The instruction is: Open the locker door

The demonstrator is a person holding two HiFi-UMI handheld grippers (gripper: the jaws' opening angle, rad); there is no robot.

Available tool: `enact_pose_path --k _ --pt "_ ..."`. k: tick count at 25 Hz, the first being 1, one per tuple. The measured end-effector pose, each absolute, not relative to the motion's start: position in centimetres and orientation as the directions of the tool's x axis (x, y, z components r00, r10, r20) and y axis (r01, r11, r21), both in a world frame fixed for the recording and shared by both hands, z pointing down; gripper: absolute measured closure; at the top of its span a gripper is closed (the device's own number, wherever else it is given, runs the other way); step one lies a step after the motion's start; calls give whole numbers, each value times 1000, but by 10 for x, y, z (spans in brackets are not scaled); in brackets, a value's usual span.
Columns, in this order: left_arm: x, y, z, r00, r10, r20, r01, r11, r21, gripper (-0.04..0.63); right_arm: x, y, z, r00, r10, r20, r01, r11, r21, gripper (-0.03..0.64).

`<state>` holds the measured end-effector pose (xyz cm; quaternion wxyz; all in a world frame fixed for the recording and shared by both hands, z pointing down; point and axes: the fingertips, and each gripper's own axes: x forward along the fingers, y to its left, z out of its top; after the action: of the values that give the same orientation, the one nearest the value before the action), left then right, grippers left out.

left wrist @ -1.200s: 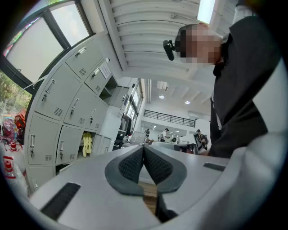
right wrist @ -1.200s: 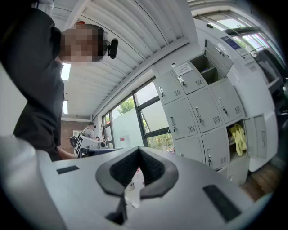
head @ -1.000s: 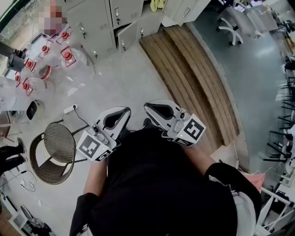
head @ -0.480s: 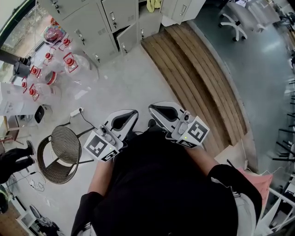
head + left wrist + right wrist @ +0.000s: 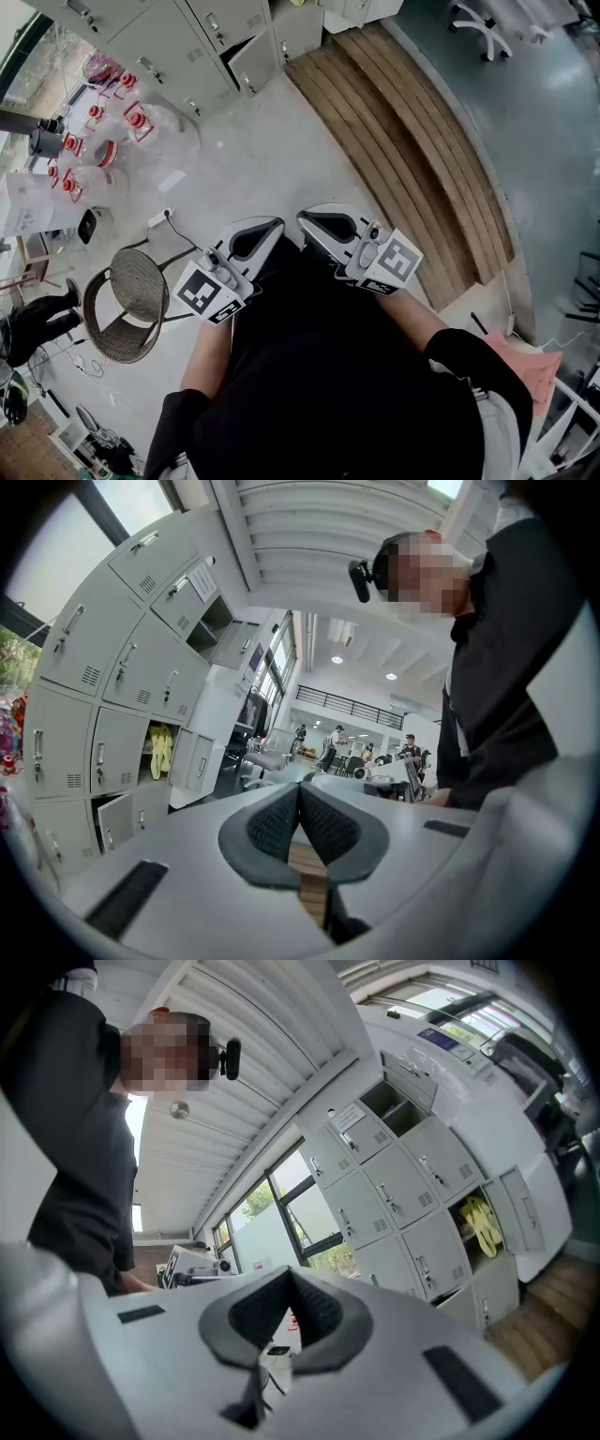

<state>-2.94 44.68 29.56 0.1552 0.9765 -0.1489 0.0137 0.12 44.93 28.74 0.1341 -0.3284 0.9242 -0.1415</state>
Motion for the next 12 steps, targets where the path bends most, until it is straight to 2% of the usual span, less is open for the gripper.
enact_pose_path --k 12 --pt "-25 417 296 943 -327 65 -331 -893 304 584 14 417 280 -745 -641 -181 -563 752 -343 606"
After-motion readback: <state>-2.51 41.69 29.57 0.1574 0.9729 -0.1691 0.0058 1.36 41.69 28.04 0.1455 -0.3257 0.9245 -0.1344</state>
